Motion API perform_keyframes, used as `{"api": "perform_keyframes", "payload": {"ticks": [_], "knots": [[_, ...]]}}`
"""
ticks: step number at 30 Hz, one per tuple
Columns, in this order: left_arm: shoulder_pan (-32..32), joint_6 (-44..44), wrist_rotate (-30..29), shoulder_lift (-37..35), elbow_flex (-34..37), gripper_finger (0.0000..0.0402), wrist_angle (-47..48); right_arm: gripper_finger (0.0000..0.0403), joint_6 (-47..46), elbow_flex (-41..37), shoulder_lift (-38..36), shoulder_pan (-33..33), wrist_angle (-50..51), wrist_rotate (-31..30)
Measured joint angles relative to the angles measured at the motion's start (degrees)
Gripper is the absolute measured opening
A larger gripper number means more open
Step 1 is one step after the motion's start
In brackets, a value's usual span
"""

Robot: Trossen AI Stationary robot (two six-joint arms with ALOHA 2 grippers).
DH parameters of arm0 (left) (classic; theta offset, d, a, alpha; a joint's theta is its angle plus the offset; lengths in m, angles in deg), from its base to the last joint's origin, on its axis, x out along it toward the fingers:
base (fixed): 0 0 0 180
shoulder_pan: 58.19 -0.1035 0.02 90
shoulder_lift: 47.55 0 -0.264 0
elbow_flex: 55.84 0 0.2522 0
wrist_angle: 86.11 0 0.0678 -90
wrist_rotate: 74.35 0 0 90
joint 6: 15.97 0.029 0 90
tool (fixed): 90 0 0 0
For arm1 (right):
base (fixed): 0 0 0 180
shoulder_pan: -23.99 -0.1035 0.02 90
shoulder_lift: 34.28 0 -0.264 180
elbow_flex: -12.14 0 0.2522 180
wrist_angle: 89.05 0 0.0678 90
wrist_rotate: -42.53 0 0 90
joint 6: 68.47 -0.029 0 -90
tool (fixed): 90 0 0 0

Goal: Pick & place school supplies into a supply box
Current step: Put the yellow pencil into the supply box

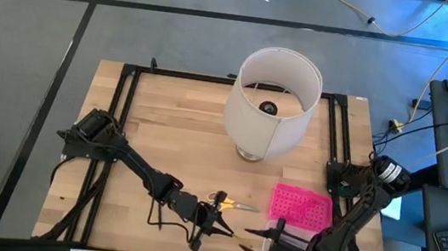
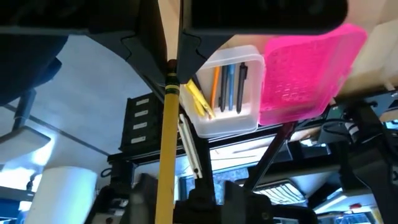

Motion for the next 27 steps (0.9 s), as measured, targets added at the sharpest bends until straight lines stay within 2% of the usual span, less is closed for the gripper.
{"api": "perform_keyframes", "payload": {"ticks": [5, 10, 19, 25, 27], "knots": [[-0.01, 0.76, -0.02, 0.0, 0.0, 0.0015, 0.02, 0.0205, 7.41, 0.0, 0.0, 1.98, -8.25, 7.79], [0.34, 1.07, 0.01, 0.0, 0.0, 0.0015, 0.02, 0.019, 10.59, 0.0, 0.0, 2.88, -11.1, 9.25], [1.34, 4.41, 0.17, 0.0, 0.0, 0.0015, 0.02, 0.0104, 13.25, 0.0, 0.0, 2.89, -11.17, 9.54], [1.32, 4.12, 0.21, 0.0, 0.0, 0.0015, 0.24, 0.0033, 14.77, 0.0, 0.0, 2.93, -11.23, 12.84], [1.34, 4.07, 0.23, 0.0, 0.0, 0.0015, 0.31, 0.0022, 15.26, 0.0, 0.0, 2.93, -11.24, 13.16]]}}
